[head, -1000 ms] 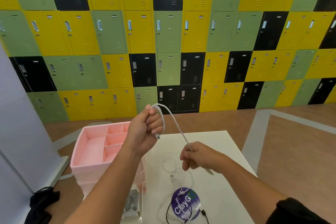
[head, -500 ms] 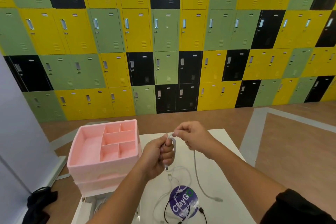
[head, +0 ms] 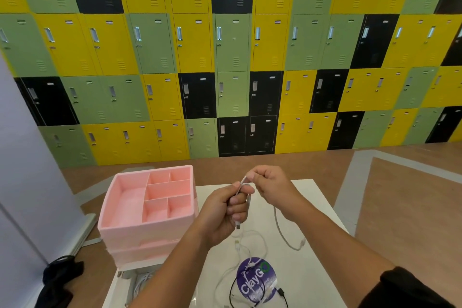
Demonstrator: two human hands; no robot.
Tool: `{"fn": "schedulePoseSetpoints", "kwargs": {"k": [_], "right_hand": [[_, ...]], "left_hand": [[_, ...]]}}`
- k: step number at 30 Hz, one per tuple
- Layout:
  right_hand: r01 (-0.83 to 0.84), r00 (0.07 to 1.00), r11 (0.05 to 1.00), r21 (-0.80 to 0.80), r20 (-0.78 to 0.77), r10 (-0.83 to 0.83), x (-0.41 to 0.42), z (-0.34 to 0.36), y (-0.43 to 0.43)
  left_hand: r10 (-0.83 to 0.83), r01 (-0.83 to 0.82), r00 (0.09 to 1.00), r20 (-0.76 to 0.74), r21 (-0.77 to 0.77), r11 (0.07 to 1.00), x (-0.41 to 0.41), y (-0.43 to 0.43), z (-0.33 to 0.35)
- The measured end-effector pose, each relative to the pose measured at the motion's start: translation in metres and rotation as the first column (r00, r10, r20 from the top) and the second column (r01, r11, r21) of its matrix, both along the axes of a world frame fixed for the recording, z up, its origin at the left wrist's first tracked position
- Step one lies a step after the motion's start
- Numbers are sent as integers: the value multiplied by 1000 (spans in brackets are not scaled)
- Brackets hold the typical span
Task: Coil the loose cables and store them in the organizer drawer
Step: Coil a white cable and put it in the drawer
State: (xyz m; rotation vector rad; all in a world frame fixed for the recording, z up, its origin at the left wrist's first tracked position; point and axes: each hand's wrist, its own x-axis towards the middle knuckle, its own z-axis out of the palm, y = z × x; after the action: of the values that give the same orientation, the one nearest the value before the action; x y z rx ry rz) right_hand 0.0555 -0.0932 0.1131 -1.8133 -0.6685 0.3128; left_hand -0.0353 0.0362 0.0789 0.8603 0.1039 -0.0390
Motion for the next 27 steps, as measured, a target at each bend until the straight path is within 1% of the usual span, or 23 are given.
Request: {"fn": "schedulePoseSetpoints", "kwargs": {"k": [3, 5, 6, 8, 10, 11, 14, 16, 20, 23, 25, 27], "right_hand": [[31, 998, 999, 12, 50, -32, 2, 3, 0], [19, 999, 999, 47, 34, -21, 1, 5, 0], [8, 1000, 998, 63, 4, -8, -1, 6, 0], [-29, 994, 997, 73, -104, 37, -3, 4, 1], [-62, 975, 997, 45, -213, 70, -2, -2, -1], [-68, 968, 997, 24, -241, 72, -3, -6, -2], [-93, 958, 995, -30, -274, 81, -13, -23, -1], [-112, 960, 991, -67, -265, 91, -22, -32, 3], [-119, 966, 989, -84, -241, 96, -29, -39, 6], [-167, 959, 980, -109, -249, 136, -35, -44, 6], [-205, 959, 965, -162, -229, 165, -41, -47, 6], [-241, 962, 936, -256, -193, 195, -46, -47, 6]], "left_hand": [[-35, 35, 999, -4, -14, 999, 1, 1, 3], [-53, 54, 999, 8, -38, 998, 1, 1, 5], [-49, 50, 999, 20, -45, 998, 1, 1, 7], [-22, 24, 998, 50, -49, 998, 1, 3, 9], [6, 0, 997, 81, -68, 998, 3, 6, 11], [26, -18, 995, 97, -82, 996, 4, 8, 11], [128, -115, 986, 102, -128, 985, 8, 11, 14], [184, -172, 979, 82, -139, 975, 10, 11, 17], [268, -259, 961, 67, -121, 958, 11, 10, 14], [333, -324, 938, 92, -97, 941, 13, 11, 14], [405, -403, 905, 132, -40, 914, 16, 10, 15], [483, -499, 861, 159, 89, 862, 20, 11, 12]]}}
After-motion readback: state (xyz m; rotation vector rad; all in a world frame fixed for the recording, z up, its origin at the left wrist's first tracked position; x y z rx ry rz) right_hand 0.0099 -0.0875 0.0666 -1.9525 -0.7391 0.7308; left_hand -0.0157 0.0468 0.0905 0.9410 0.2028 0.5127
